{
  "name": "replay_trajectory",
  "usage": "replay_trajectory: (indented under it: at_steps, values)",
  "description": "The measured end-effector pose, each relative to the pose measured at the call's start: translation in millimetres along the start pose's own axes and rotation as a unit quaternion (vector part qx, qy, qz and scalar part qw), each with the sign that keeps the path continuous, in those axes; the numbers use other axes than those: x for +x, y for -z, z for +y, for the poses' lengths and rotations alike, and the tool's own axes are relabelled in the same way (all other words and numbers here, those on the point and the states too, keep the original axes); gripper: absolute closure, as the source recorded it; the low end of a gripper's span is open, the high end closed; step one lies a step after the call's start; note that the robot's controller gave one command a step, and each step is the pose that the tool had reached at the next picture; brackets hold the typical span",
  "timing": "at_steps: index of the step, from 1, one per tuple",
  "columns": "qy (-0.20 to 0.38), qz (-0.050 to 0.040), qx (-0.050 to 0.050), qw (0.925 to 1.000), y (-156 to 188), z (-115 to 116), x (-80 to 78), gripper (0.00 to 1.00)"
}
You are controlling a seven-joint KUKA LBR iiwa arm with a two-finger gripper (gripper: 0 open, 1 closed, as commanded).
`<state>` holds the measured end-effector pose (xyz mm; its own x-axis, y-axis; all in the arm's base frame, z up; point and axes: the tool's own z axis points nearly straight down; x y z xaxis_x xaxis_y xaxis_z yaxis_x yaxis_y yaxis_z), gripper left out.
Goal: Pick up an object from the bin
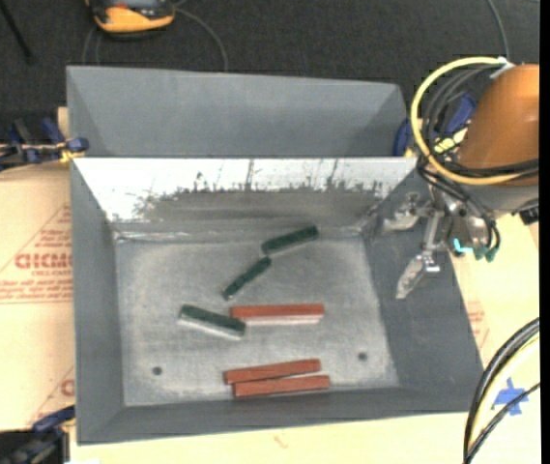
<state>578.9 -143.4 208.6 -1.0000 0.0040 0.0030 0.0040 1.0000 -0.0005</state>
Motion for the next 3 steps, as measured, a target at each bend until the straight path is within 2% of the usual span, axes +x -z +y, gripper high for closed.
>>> replay_trajectory:
  at_steps: [1, 2, 3]
  values:
    - [0.002, -0.0038, 0.001, 1.0, 5, 1, -1.6, 0.0]
    - [0.028, -0.0072, 0.002, 0.9996, -37, 10, -2.0, 0.0]
    - [0.065, -0.0049, 0.002, 0.9978, -85, 51, -26.1, 0.0]
